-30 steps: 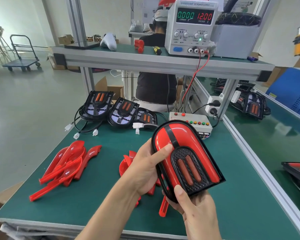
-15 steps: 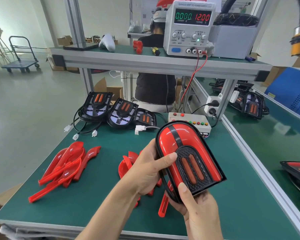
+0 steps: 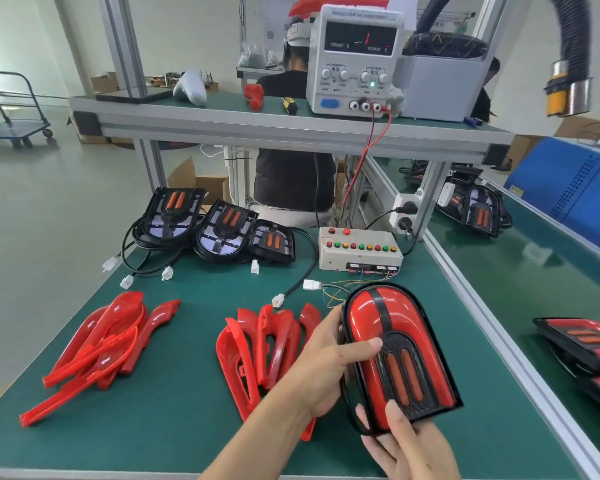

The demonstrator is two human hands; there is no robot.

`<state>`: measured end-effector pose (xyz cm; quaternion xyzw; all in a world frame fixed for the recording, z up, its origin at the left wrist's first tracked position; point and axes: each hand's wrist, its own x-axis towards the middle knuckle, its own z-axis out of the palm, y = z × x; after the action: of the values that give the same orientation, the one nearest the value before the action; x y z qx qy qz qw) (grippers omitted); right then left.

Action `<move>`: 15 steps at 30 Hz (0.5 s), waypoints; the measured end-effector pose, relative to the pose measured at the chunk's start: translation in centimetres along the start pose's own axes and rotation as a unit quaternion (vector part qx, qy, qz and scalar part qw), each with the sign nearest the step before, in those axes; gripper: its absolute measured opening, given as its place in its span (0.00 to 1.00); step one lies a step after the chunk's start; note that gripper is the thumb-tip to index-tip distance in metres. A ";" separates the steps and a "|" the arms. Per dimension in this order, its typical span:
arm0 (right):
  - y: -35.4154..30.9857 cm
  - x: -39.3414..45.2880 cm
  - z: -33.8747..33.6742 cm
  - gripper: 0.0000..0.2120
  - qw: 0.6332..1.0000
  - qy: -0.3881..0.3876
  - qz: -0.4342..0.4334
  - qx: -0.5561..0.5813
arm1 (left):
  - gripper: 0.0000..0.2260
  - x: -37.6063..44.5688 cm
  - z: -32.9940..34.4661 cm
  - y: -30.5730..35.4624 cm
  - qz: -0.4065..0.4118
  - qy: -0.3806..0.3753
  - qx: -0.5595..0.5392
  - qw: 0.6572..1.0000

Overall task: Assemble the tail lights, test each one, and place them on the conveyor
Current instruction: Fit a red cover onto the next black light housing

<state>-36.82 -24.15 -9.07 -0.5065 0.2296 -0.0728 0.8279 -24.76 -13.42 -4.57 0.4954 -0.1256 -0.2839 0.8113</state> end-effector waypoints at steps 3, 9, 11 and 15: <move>-1.4 0.6 -2.0 0.23 0.998 0.048 -0.030 0.033 | 0.23 0.9 1.1 -1.6 -0.018 0.006 -0.011 1.000; -3.6 1.2 -4.3 0.19 0.988 0.153 -0.025 0.003 | 0.18 4.4 3.6 -5.3 -0.111 0.051 0.042 0.992; -4.3 1.3 -5.0 0.19 0.985 0.173 -0.003 -0.018 | 0.18 5.3 4.1 -6.0 -0.133 0.060 0.089 0.985; -5.6 1.8 -6.7 0.21 0.978 0.192 0.024 -0.084 | 0.16 5.8 4.5 -6.5 -0.152 0.075 0.185 0.968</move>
<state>-37.67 -32.83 -7.24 -0.5450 0.4016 -0.1294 0.7246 -24.48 -22.38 -8.53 0.6703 -0.0377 -0.3376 0.6598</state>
